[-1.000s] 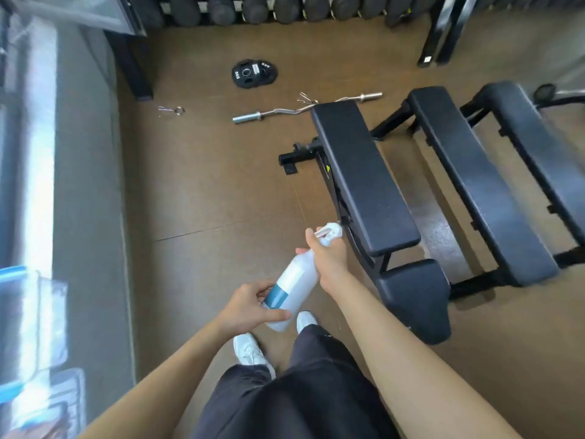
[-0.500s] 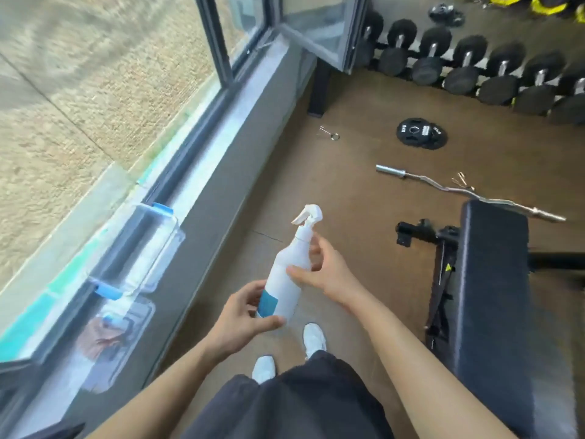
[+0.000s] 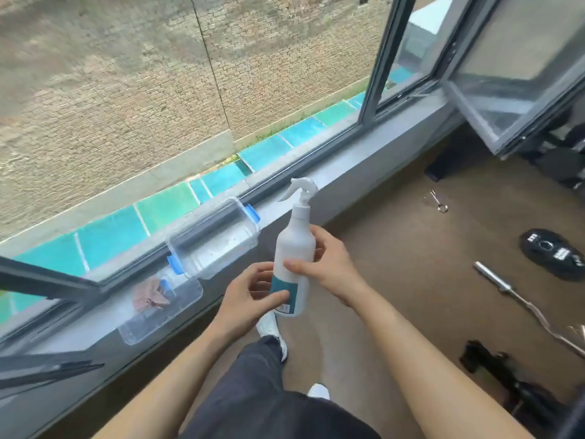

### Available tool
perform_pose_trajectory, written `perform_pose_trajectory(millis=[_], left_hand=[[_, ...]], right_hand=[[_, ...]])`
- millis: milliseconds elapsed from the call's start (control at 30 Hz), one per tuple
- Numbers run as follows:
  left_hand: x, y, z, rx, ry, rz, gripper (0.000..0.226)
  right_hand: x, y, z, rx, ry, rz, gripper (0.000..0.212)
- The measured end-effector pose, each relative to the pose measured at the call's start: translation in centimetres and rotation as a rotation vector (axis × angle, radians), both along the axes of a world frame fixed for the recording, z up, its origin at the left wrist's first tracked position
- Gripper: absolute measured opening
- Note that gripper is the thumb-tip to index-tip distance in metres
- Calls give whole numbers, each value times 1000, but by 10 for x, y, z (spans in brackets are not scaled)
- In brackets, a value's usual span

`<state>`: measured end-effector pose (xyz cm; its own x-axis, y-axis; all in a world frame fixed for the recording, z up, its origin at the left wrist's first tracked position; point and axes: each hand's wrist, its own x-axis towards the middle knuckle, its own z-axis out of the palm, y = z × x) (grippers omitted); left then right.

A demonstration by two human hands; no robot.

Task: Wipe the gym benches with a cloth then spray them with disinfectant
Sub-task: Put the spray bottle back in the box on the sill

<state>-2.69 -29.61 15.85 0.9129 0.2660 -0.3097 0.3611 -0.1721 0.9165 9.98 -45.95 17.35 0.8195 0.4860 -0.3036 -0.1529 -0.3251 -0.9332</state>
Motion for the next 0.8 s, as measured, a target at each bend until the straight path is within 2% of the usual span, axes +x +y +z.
perform_pose_trajectory(millis=[167, 233, 400, 567, 667, 800], left_hand=[[69, 103, 19, -67, -116, 216, 51], [95, 137, 30, -88, -162, 214, 38], [138, 200, 45, -34, -203, 137, 29], [144, 229, 36, 40, -182, 247, 17], [147, 236, 17, 52, -162, 287, 9], [153, 234, -22, 118, -75, 354, 9]], right_hand=[[65, 69, 1, -56, 28, 204, 68], [87, 99, -3, -93, 38, 285, 70], [124, 167, -19, -142, -61, 525, 78], [150, 217, -43, -182, -100, 696, 85], [164, 237, -55, -213, -132, 734, 74], [189, 254, -53, -135, -145, 568, 42]])
